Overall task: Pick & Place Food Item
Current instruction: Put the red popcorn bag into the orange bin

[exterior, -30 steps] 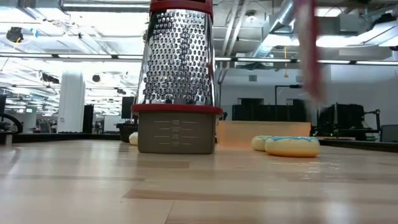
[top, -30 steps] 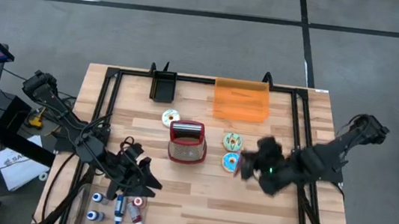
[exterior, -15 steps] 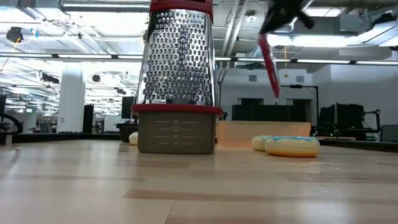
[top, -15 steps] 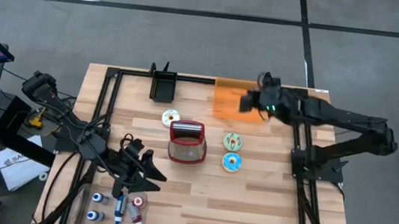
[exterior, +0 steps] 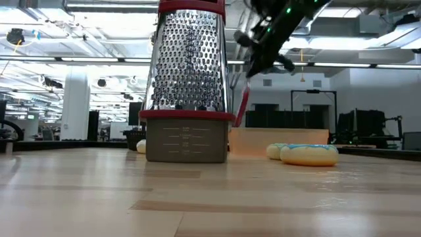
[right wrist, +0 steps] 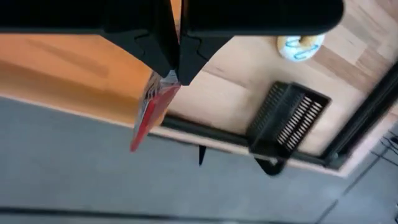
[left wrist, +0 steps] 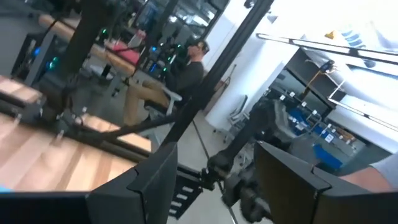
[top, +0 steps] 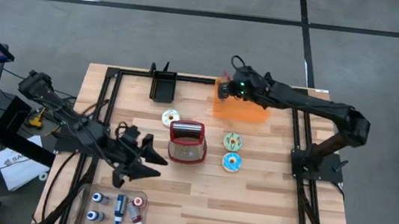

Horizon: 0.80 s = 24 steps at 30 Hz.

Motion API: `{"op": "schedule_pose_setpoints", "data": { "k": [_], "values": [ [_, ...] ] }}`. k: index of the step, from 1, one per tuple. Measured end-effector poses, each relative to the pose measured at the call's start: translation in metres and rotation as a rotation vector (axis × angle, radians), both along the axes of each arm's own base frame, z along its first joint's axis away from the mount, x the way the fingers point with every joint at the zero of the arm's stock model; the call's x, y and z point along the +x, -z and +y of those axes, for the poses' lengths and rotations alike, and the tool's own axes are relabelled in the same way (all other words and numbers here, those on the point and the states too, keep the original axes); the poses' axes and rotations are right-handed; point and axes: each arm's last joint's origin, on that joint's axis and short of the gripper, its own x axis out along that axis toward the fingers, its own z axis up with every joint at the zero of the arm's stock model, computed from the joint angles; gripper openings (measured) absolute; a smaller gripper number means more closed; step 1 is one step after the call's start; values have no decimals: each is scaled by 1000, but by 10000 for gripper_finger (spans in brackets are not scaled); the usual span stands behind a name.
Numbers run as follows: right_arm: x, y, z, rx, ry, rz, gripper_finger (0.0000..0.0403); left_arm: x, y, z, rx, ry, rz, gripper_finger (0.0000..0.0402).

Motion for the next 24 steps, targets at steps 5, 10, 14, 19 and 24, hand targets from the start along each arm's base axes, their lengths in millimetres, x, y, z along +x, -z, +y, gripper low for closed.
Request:
{"op": "schedule_pose_setpoints", "data": {
  "k": [5,10,14,19,24],
  "values": [
    [5,14,-15,51,-14,7,0,-17,-16,11,16,-10,-76,208],
    [-1,18,-22,65,-16,63,0,-33,-28,22,38,-61,-131,208],
    [-11,23,-30,77,-21,157,0,-42,-35,29,63,-111,-165,208],
    [-26,31,-43,139,-30,233,0,-46,-38,34,96,-171,-180,208],
    [-48,39,-53,215,-20,381,14,-46,-38,35,126,-217,-174,208]
  ]
}}
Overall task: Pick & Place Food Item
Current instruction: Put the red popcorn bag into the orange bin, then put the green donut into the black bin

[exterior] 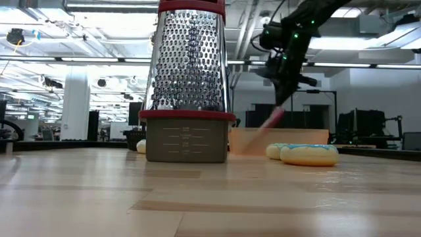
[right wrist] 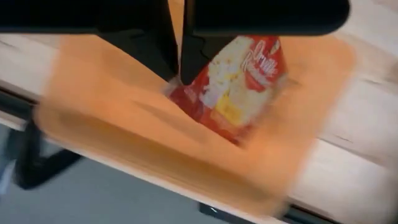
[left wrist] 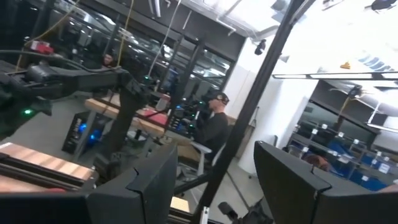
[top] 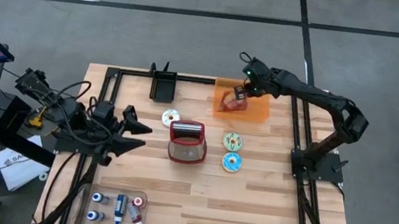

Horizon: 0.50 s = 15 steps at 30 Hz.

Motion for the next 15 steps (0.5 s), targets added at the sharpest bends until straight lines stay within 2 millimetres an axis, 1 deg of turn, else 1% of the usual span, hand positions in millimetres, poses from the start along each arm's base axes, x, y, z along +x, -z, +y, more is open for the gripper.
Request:
{"op": "schedule_pose_setpoints", "data": {
  "k": [3,9,12,15],
  "values": [
    [-10,-4,-4,0,-8,34,42,0,0,0,-1,-13,2,208],
    [-25,-27,1,-55,-7,-23,103,2,0,4,-6,-59,8,208],
    [-32,-41,13,-49,-24,-62,125,3,1,6,-3,-73,13,208],
    [-37,-54,33,-31,-44,-103,138,5,3,9,8,-94,36,208]
  ]
}}
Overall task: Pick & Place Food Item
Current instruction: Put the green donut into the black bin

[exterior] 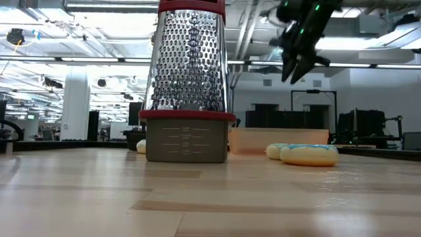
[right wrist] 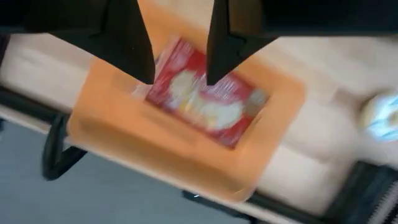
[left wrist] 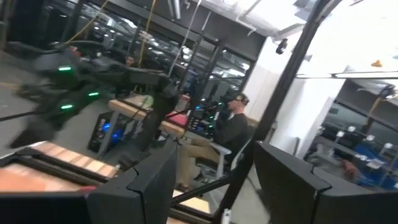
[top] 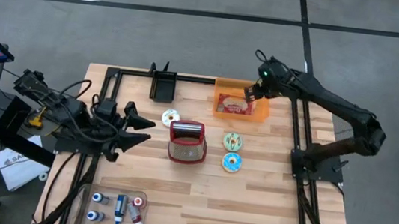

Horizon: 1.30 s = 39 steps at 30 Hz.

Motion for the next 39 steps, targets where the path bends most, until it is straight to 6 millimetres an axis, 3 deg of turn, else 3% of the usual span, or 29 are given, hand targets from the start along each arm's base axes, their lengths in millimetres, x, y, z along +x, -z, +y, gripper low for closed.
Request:
{"op": "schedule_pose_setpoints", "data": {
  "k": [8,13,18,25,32,39],
  "values": [
    [-8,-21,71,26,-67,-71,139,1,4,10,1,-128,52,208],
    [-20,5,116,87,-47,-35,145,-6,-1,19,-24,-190,29,208],
    [-25,44,142,183,33,-68,168,-16,-6,26,-5,-250,13,208],
    [-13,86,152,213,101,54,188,-28,-13,32,-8,-261,-20,208],
    [20,120,143,261,97,118,201,-26,-11,31,-37,-268,-17,208],
    [30,139,135,296,106,169,223,-20,-9,28,-70,-255,-9,208]
  ]
}}
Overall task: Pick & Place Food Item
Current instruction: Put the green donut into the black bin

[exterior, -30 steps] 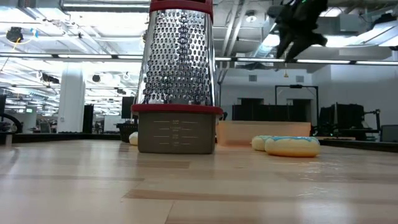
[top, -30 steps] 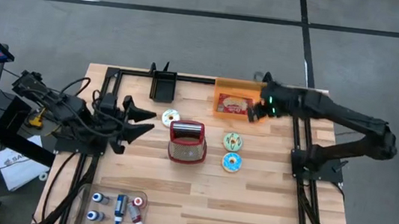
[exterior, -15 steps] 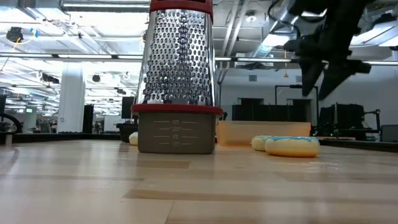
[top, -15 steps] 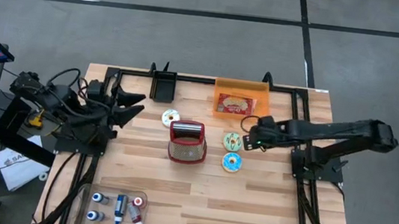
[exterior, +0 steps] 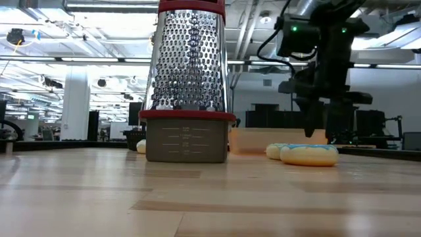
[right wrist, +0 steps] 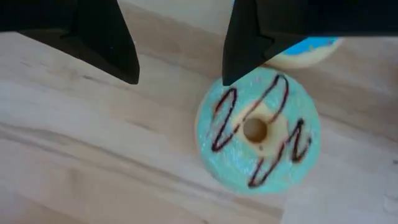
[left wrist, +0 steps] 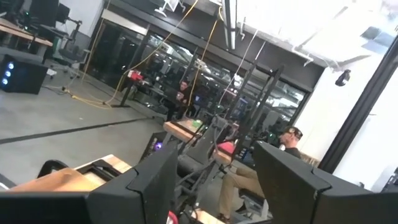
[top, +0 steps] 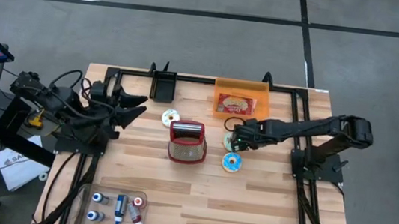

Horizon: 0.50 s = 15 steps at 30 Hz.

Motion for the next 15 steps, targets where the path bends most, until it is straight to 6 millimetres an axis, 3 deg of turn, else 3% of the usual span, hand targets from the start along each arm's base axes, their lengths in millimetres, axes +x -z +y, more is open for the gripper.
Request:
{"op": "schedule_pose_setpoints", "data": {
  "k": [6,15],
  "values": [
    [9,-5,-7,-11,1,-114,227,0,0,0,-1,1,0,208],
    [11,-2,-16,-1,48,-152,217,0,0,0,-4,3,-3,208]
  ]
}}
